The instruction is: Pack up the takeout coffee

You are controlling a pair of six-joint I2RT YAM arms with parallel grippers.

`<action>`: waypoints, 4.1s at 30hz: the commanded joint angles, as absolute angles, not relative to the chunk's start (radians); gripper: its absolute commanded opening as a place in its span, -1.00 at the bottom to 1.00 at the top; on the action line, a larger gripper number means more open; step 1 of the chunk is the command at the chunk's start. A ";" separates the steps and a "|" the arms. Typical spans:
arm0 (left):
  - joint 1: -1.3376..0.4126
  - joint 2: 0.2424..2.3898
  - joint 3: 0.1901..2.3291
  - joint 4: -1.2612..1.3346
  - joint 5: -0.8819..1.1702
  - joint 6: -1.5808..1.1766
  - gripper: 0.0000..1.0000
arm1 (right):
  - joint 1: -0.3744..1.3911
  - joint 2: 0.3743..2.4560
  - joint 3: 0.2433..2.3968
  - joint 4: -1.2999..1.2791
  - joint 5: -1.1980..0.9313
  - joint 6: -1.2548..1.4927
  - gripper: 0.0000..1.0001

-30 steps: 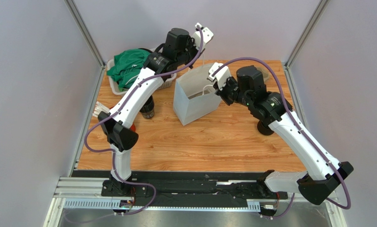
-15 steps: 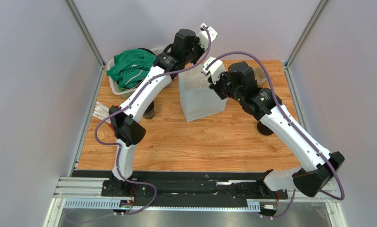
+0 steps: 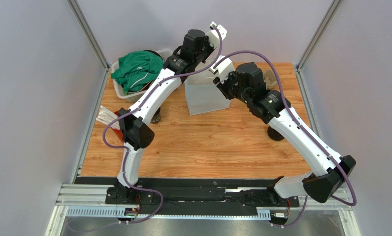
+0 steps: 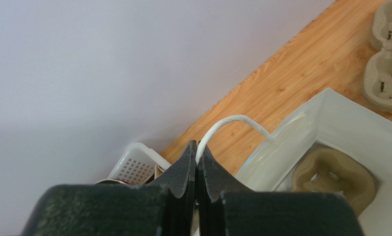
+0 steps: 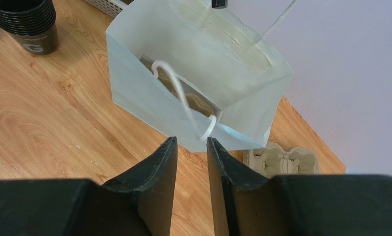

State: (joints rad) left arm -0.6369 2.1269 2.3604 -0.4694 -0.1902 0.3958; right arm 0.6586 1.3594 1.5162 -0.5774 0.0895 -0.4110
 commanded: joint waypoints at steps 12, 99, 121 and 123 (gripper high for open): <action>-0.637 2.210 2.471 -0.308 -0.327 0.471 -0.88 | 0.663 1.342 1.578 -0.535 0.153 -0.393 -0.28; -0.244 1.492 1.295 -0.623 0.196 0.399 -0.09 | 0.551 0.874 0.927 -0.528 0.034 -0.468 0.98; -0.230 1.526 1.302 -0.617 0.173 0.377 -0.35 | 0.574 0.882 0.913 -0.520 0.054 -0.483 0.98; -0.229 1.525 1.302 -0.617 0.176 0.379 -0.35 | 0.577 0.885 0.911 -0.520 0.057 -0.485 0.98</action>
State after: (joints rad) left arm -0.2394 1.5280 1.2713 -0.6460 0.1745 0.3977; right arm 0.5663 0.8871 0.9131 -0.5655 0.0353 -0.4690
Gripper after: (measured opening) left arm 0.328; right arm 0.989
